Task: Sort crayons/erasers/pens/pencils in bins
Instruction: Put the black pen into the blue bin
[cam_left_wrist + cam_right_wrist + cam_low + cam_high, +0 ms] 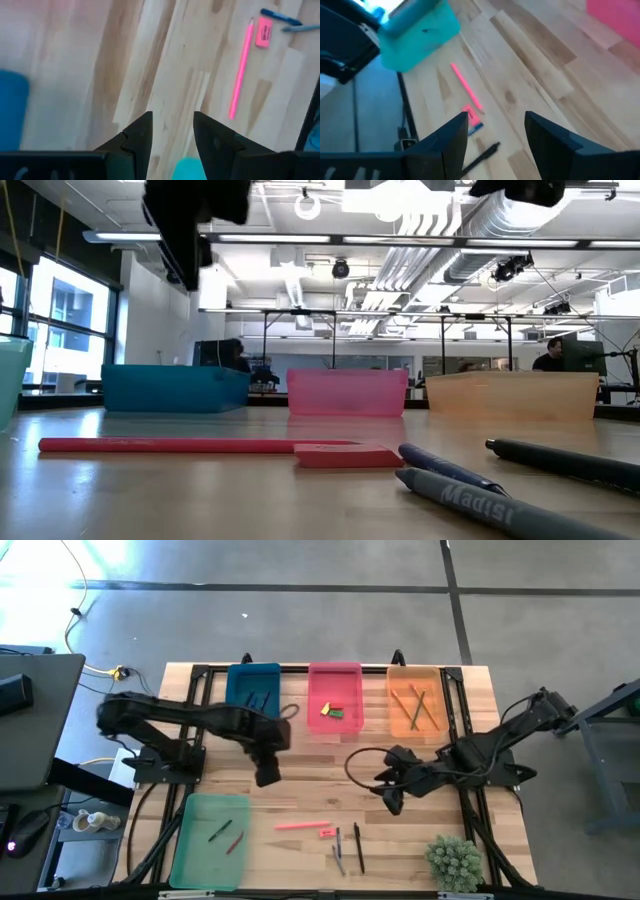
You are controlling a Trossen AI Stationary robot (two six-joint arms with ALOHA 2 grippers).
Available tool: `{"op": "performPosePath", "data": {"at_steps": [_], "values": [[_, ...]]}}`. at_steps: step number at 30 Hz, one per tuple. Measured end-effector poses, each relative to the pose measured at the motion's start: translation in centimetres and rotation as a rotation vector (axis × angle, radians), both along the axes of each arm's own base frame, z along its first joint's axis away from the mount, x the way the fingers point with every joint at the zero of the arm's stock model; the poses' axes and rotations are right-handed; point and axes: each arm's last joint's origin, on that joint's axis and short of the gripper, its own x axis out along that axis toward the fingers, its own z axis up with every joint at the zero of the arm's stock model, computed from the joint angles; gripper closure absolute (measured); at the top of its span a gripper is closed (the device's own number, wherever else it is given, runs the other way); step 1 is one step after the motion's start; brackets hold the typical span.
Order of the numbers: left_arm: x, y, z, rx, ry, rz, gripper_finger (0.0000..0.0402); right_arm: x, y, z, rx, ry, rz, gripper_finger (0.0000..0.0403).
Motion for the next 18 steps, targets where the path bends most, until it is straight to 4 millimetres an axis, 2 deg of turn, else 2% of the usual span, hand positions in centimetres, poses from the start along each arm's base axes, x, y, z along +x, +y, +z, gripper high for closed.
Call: {"op": "performPosePath", "data": {"at_steps": [3,6,11,18], "values": [[-2.1,0.1,1.5,0.056,0.0,0.019,0.0271,1.1,0.2,0.1,-0.012,0.087,-0.02,0.0215],[-3.9,0.2,1.9,0.091,-0.039,0.061,0.0271,2.0,0.5,-0.3,0.029,0.178,-0.073,0.0215],[-5.6,0.5,0.3,0.087,-0.077,0.135,0.0271,3.9,1.8,-1.3,0.127,0.291,-0.167,0.0215],[-6.4,0.5,-1.7,0.092,-0.025,0.105,0.0271,7.3,3.8,-2.4,0.215,0.458,-0.279,0.0215]]}}
